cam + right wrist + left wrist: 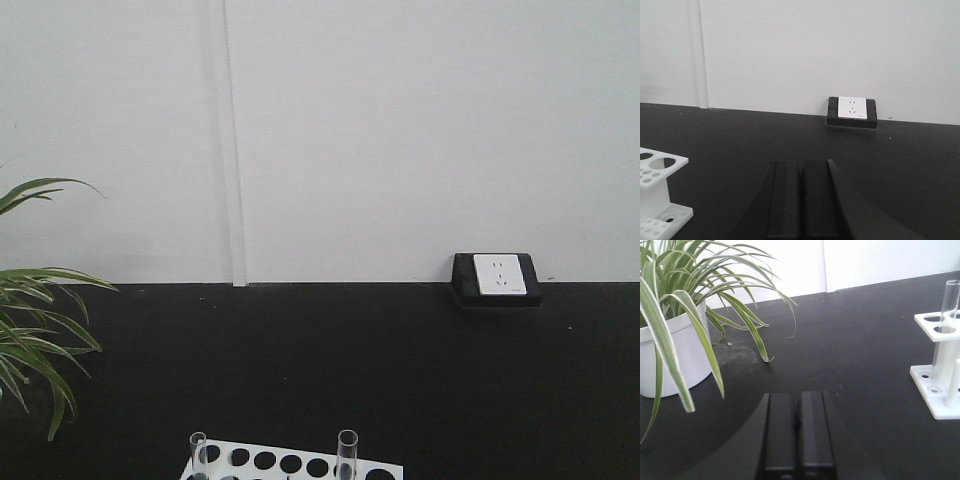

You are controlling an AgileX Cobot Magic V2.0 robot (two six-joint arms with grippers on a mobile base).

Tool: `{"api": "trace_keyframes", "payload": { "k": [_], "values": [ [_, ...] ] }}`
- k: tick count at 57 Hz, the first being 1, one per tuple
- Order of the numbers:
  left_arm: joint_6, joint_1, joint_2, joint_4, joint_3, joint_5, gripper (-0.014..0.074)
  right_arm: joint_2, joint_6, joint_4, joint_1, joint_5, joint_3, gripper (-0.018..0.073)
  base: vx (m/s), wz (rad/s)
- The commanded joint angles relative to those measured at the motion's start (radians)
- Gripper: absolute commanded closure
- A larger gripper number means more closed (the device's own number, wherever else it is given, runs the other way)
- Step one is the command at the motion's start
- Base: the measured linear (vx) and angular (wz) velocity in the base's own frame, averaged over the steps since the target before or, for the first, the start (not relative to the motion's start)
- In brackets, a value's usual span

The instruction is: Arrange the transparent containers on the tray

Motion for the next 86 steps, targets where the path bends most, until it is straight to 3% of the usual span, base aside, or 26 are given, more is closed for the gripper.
{"api": "trace_keyframes", "payload": {
  "k": [1, 41, 56, 65, 86],
  "values": [
    [-0.005, -0.001, -0.024, 0.004, 0.036, -0.075, 0.0603, -0.008, -0.006, -0.008, -0.007, -0.081, 0.009, 0.0571, 0.0, 0.0],
    [0.002, -0.001, -0.024, 0.004, 0.031, -0.084, 0.0603, -0.008, -0.006, -0.008, -0.007, -0.096, 0.009, 0.0571, 0.0, 0.0],
    [-0.004, -0.001, -0.024, 0.001, 0.031, -0.181, 0.0603, -0.008, -0.005, 0.0, -0.007, -0.127, 0.008, 0.0571, 0.0, 0.0],
    [-0.079, -0.001, -0.024, -0.032, 0.031, -0.29, 0.0603, -0.008, -0.004, 0.0, -0.007, -0.16, 0.008, 0.0571, 0.0, 0.0],
    [-0.09, -0.001, -0.024, -0.05, 0.028, -0.421, 0.0603, -0.008, -0.003, 0.019, -0.007, -0.278, 0.003, 0.0571, 0.0, 0.0]
  ]
}}
